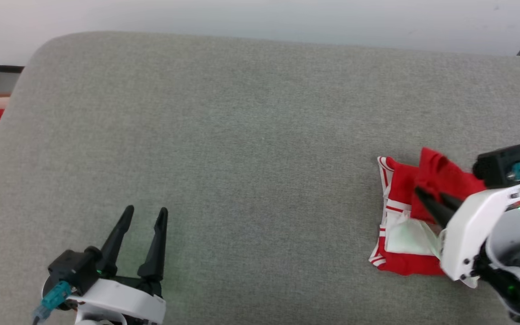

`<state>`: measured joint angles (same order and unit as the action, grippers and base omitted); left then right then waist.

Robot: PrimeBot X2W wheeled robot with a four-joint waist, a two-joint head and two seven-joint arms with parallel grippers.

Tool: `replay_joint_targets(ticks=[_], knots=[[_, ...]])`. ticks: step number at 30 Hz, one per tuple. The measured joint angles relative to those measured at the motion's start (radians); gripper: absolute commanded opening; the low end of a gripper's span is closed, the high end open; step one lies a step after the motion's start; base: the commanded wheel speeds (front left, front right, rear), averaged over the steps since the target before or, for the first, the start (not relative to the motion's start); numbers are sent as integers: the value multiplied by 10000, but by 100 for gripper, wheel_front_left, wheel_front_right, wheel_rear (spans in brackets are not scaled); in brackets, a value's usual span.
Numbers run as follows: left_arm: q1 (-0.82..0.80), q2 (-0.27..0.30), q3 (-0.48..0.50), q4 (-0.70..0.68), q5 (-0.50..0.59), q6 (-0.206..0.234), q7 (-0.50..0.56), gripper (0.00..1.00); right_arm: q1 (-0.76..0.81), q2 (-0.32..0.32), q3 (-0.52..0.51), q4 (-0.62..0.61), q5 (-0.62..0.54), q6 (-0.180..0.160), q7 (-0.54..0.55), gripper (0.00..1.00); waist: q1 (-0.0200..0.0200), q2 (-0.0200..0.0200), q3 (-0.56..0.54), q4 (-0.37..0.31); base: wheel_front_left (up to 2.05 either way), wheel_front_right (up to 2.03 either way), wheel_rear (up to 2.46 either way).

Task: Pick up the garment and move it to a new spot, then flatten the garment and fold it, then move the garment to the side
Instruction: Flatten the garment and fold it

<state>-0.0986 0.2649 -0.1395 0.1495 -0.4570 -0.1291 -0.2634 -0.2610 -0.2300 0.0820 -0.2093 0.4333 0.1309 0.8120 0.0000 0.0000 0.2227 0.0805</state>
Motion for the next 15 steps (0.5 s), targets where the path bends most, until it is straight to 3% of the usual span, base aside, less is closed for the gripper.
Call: replay_joint_targets(ticks=[15], knots=[[-164, -115, -205, 117, -102, 0, 0, 100, -54, 134, 583, 2897, 236, 2, -1875, 0, 0, 0, 105, 463, 0, 0, 0]])
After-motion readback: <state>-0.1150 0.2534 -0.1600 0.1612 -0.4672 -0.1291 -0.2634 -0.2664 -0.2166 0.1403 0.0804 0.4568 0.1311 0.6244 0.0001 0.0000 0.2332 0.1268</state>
